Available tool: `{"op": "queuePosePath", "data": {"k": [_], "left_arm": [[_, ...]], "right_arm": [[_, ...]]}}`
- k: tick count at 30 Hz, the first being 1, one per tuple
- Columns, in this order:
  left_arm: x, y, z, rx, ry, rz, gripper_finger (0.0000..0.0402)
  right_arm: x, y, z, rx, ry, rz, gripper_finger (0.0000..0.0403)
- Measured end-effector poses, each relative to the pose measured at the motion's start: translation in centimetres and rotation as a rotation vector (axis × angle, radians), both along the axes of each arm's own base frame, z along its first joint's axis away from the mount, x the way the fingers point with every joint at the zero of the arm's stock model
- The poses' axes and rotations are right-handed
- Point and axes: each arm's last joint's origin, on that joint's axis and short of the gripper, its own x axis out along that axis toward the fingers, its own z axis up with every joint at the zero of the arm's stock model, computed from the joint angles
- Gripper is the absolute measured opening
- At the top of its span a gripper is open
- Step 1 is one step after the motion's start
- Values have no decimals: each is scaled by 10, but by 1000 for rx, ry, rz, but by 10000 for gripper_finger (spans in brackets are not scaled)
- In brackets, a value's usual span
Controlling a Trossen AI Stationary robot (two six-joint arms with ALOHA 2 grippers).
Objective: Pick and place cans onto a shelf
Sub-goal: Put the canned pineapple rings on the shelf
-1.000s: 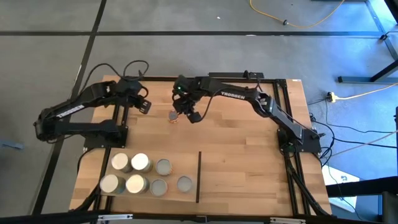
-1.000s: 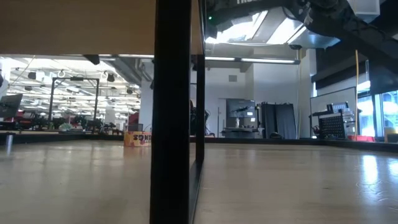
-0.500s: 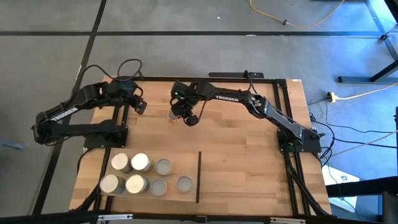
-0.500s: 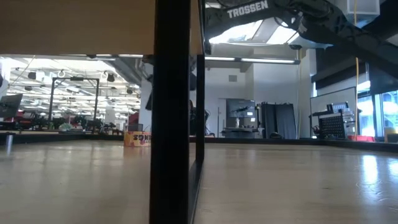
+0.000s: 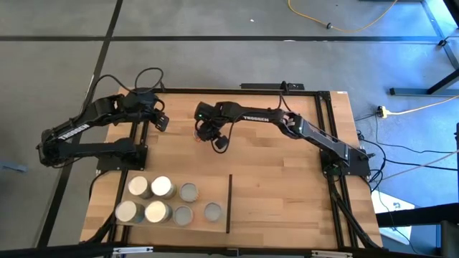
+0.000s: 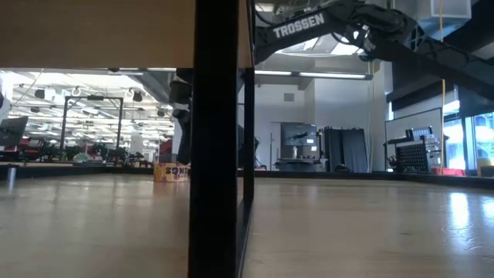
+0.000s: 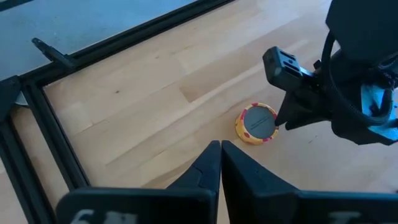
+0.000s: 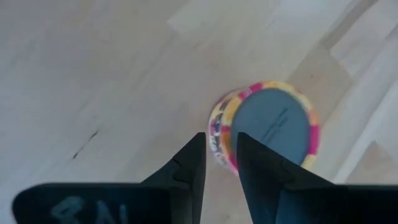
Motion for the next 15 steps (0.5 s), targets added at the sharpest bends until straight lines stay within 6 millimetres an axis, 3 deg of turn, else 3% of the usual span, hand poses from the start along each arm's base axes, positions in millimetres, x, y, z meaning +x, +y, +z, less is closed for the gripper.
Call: {"op": "queuePosePath", "data": {"k": [7, 15], "left_arm": [[0, 0, 0, 0, 0, 1, 8], [0, 0, 0, 2, -1, 2, 2]], "right_arm": [[1, -1, 0, 0, -15, -5, 91], [5, -3, -16, 21, 1, -29, 91]]}}
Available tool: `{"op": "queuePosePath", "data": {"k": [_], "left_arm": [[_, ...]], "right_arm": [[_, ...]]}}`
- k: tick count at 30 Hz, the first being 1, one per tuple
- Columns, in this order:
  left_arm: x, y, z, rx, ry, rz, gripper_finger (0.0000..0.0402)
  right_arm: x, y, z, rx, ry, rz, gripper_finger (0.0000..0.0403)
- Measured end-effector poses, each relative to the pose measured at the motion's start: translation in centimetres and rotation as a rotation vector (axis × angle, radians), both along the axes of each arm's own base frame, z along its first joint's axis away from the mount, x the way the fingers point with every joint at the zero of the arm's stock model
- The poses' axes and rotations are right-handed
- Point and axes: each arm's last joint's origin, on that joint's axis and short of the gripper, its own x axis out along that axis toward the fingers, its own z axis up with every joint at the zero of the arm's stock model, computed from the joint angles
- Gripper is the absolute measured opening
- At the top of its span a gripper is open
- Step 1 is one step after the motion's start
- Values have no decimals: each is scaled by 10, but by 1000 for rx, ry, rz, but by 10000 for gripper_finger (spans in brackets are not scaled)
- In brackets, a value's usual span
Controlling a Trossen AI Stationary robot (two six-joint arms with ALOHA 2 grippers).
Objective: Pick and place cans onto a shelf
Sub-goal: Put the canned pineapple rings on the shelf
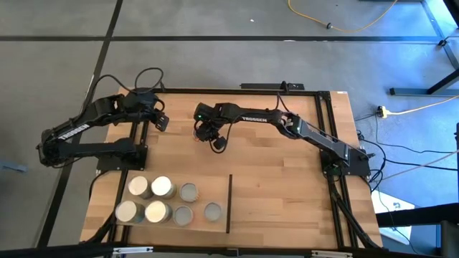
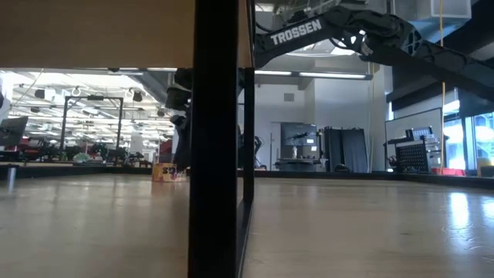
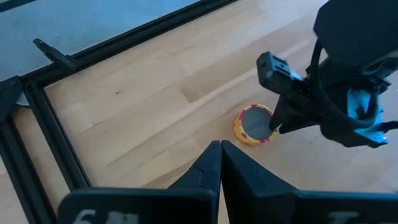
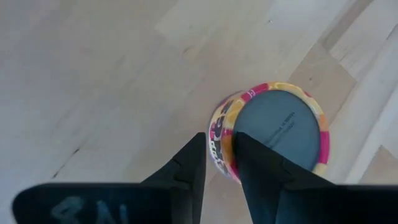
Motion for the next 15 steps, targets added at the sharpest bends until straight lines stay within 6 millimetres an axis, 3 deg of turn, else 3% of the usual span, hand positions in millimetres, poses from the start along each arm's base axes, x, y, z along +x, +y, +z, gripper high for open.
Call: {"op": "queuePosePath", "data": {"k": [5, 12, 15], "left_arm": [[0, 0, 0, 1, -1, 0, 8], [0, 0, 0, -2, -4, 5, 6], [0, 0, 0, -3, -5, 6, 2]], "right_arm": [[1, 0, -6, -7, 2, -7, 85], [2, -3, -7, -16, 1, -40, 19], [2, -5, -8, 3, 2, -74, 14]]}}
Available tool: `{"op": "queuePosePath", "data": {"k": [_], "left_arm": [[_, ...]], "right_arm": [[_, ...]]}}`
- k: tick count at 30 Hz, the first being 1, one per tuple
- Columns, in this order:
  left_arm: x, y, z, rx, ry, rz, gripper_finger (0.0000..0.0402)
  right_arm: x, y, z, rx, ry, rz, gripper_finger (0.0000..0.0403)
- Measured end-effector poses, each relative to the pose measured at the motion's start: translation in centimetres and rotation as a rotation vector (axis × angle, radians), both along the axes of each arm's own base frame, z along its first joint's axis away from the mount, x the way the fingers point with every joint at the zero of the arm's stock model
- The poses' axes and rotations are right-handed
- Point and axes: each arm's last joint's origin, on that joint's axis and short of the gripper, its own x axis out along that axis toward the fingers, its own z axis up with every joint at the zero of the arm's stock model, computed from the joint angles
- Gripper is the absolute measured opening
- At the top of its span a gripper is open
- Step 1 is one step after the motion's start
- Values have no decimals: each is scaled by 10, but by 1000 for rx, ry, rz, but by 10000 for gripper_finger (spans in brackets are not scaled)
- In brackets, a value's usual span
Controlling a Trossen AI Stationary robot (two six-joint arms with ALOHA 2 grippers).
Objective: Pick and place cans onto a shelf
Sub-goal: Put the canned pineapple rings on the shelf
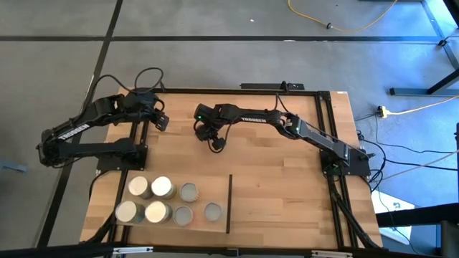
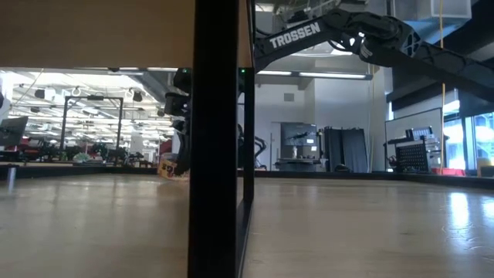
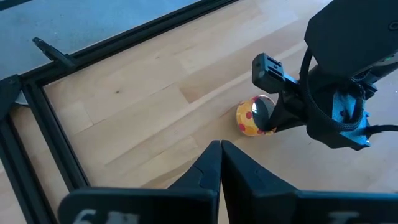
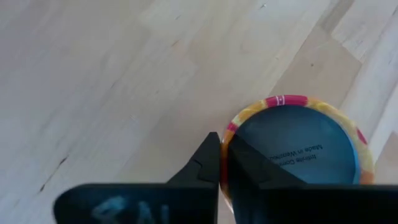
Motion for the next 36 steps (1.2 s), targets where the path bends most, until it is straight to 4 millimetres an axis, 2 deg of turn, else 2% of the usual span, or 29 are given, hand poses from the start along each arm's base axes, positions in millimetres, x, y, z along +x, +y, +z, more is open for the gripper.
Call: {"op": "queuePosePath", "data": {"k": [12, 17, 25, 30, 36], "left_arm": [[0, 0, 0, 0, 0, 0, 9], [0, 0, 0, 0, 1, -1, 2], [0, 0, 0, 0, 1, -1, 9], [0, 0, 0, 4, 5, -7, 7], [0, 0, 0, 4, 8, -8, 1]], "right_arm": [[0, 0, 0, 10, -4, -11, 13], [-3, 0, 9, 11, 3, -12, 13], [-12, 3, 60, 104, -77, -24, 13], [-20, 2, 99, 150, -151, -69, 13], [-34, -4, 143, 376, -246, -97, 12]]}}
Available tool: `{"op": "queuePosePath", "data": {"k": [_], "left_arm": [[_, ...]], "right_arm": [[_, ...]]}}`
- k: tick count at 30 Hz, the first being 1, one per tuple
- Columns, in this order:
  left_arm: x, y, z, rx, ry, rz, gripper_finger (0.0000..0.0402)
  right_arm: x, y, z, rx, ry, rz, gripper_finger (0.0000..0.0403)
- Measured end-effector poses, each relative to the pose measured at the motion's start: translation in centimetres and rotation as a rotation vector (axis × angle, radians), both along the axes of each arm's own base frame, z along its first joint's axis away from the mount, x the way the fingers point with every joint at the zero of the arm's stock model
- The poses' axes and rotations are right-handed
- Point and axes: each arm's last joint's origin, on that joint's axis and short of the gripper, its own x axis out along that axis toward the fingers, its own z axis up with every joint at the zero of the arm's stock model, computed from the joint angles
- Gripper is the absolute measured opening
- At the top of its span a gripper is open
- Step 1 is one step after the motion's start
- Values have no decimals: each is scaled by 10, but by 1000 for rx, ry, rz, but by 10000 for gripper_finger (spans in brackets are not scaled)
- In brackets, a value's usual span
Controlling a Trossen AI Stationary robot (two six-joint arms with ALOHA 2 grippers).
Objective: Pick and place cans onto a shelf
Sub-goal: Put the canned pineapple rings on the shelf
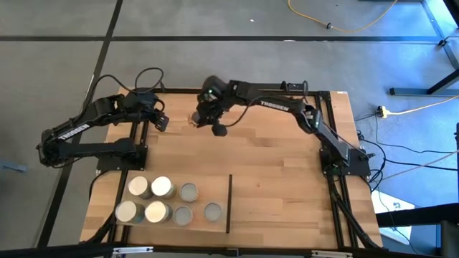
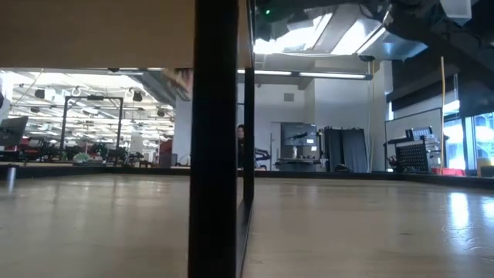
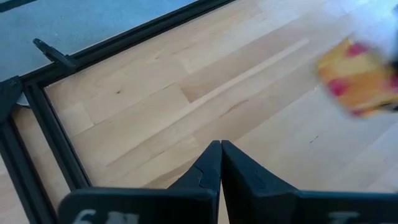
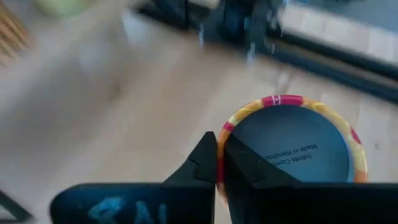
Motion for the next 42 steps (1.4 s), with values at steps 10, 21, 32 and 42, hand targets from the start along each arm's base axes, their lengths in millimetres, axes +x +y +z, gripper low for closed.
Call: {"op": "queuePosePath", "data": {"k": [10, 21, 32, 42], "left_arm": [[0, 0, 0, 22, 24, -39, 9], [-3, -2, -3, -1, 64, -42, 7], [-7, -4, -3, -4, 65, -40, 1], [-8, -4, -2, -5, 58, -35, 8]], "right_arm": [[-14, 11, 51, 250, -132, 106, 12], [-8, 25, 82, 632, -231, 423, 12], [-8, 18, 28, 738, -138, 561, 12], [-8, 18, -44, 824, -35, 505, 12]]}}
